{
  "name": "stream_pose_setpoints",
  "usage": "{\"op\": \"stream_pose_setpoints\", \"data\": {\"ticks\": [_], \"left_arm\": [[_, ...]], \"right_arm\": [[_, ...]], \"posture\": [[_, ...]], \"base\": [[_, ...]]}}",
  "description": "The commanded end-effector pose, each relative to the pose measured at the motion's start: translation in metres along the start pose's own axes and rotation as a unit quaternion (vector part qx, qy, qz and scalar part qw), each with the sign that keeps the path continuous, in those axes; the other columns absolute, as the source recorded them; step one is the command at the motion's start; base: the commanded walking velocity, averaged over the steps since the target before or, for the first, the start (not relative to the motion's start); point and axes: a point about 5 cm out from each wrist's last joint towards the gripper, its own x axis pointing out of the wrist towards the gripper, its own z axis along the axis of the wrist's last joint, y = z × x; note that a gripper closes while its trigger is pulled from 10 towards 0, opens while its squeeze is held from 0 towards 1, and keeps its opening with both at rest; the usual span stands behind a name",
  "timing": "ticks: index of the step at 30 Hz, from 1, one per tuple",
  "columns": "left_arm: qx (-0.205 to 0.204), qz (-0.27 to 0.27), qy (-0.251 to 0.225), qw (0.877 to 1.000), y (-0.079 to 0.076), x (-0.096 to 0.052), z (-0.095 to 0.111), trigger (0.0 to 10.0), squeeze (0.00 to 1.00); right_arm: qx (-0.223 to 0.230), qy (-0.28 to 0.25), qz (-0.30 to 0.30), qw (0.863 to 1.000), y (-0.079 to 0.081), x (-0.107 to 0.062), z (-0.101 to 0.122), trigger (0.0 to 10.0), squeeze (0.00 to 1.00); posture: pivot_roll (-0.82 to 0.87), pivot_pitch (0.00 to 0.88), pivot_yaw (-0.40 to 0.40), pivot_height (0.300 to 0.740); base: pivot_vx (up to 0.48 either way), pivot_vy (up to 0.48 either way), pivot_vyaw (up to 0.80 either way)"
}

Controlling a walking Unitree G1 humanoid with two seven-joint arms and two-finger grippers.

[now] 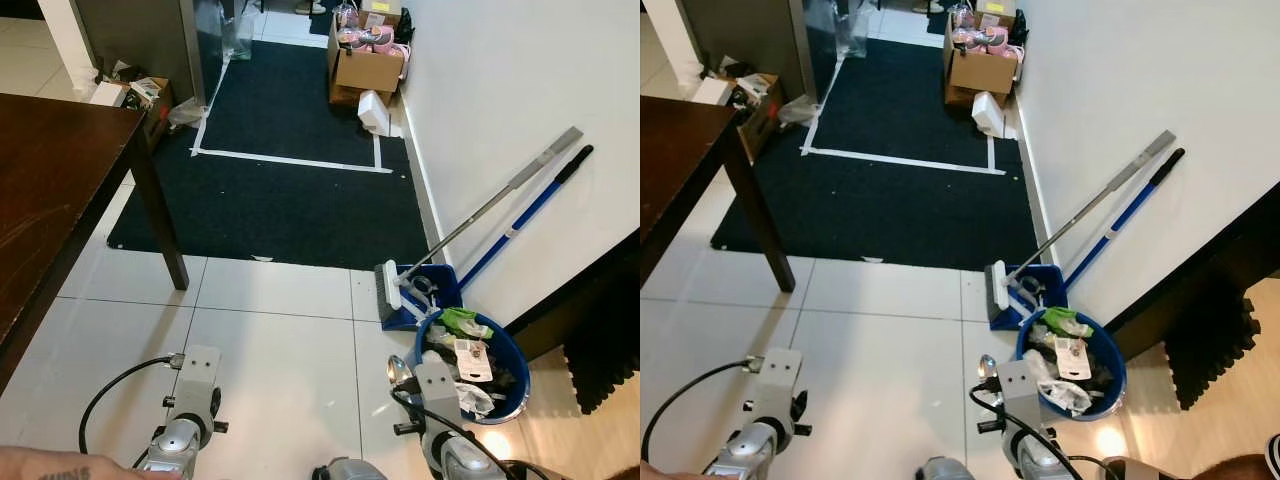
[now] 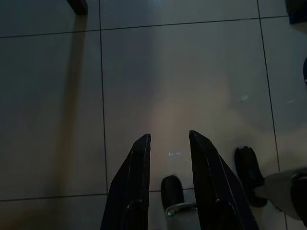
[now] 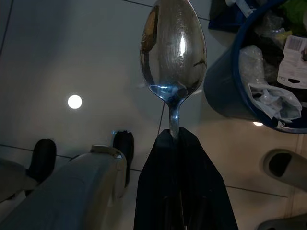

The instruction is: Setting the table

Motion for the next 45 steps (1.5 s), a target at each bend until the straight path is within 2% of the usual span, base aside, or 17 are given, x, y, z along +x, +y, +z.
{"op": "stream_pose_setpoints", "data": {"ticks": [1,8,27,32,36,39,41,45], "left_arm": [[0.001,-0.007,0.016,1.0,-0.004,-0.002,-0.008,10.0,0.0],[-0.013,-0.008,0.017,1.0,-0.005,-0.003,-0.01,10.0,0.0],[-0.01,-0.021,0.012,1.0,-0.01,-0.001,-0.005,10.0,0.0],[-0.001,-0.034,0.01,0.999,-0.013,-0.001,-0.004,10.0,0.0],[0.024,-0.05,0.015,0.998,-0.016,-0.001,-0.006,10.0,0.0],[0.026,-0.05,0.016,0.998,-0.016,-0.002,-0.007,10.0,0.0],[0.018,-0.026,0.023,0.999,-0.009,-0.001,-0.007,10.0,0.0],[0.012,-0.016,0.034,0.999,-0.005,0.0,-0.008,10.0,0.0]], "right_arm": [[0.005,0.015,-0.013,1.0,-0.006,-0.003,-0.009,10.0,0.0],[-0.007,0.018,-0.015,1.0,-0.005,-0.004,-0.011,10.0,0.0],[-0.029,0.029,-0.006,0.999,-0.009,-0.003,-0.008,10.0,0.0],[-0.032,0.032,-0.002,0.999,-0.008,-0.003,-0.009,10.0,0.0],[-0.029,0.034,-0.003,0.999,-0.007,-0.002,-0.009,10.0,0.0],[-0.028,0.037,-0.004,0.999,-0.006,-0.002,-0.01,10.0,0.0],[-0.023,0.042,-0.007,0.999,-0.006,-0.002,-0.011,10.0,0.0],[-0.007,0.047,-0.008,0.999,-0.005,-0.002,-0.013,10.0,0.0]], "posture": [[0.05,0.043,-0.049,0.74],[0.04,0.044,-0.053,0.74],[0.04,0.042,-0.053,0.74],[0.04,0.043,-0.053,0.74],[0.04,0.044,-0.046,0.74],[0.04,0.043,-0.046,0.74],[0.04,0.043,-0.047,0.74],[0.05,0.039,-0.047,0.74]], "base": [[0.0,0.0,0.0],[0.0,0.0,0.0],[0.0,0.0,0.0],[0.0,0.0,0.0],[0.0,0.0,0.0],[0.0,0.0,0.0],[0.0,0.0,0.0],[0.0,0.0,0.0]]}}
